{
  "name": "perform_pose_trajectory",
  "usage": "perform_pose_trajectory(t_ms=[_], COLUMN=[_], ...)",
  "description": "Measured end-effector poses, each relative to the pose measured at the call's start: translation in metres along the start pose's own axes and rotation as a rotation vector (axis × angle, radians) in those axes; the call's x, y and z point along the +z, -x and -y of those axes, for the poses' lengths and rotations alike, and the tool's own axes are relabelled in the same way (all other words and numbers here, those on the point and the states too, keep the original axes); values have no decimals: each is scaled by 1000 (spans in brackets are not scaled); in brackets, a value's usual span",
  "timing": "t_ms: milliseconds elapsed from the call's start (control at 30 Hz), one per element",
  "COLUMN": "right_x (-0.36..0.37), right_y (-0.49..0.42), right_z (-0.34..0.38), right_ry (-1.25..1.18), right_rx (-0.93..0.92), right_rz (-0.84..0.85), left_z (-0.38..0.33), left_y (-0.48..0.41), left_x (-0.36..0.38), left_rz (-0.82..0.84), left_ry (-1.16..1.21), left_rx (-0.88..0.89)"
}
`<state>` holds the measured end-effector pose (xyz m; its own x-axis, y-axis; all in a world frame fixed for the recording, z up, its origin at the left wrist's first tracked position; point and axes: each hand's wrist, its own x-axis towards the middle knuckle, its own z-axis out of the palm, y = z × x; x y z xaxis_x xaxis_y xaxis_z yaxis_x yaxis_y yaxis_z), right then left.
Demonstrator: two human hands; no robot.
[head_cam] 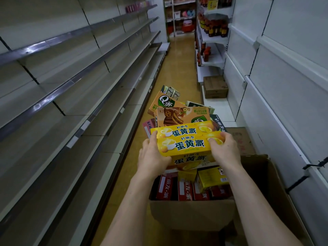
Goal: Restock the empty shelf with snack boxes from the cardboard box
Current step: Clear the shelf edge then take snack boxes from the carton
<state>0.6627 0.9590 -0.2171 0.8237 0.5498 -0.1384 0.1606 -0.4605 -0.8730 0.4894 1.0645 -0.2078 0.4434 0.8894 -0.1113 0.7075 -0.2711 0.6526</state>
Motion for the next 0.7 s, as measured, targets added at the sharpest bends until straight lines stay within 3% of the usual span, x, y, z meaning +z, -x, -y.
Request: perform_pose_trajectory(t_ms=[100,200,433,700], right_x=[-8,-18,-40,-53], right_y=[3,4,12,13], right_z=[3,12,43,69], right_ry=[-27,-111,-353,-328], right_rx=[-7,-34,-144,-169], right_rz=[-40,-87,-94,273], left_z=[-6,-17,-32,-39], left_y=[5,13,25,19], left_x=[-12,-29,-60,-98], left_rz=[-17,-27,-60,-121], left_ry=[125,441,936,1023], left_rx=[56,81,-34,-47])
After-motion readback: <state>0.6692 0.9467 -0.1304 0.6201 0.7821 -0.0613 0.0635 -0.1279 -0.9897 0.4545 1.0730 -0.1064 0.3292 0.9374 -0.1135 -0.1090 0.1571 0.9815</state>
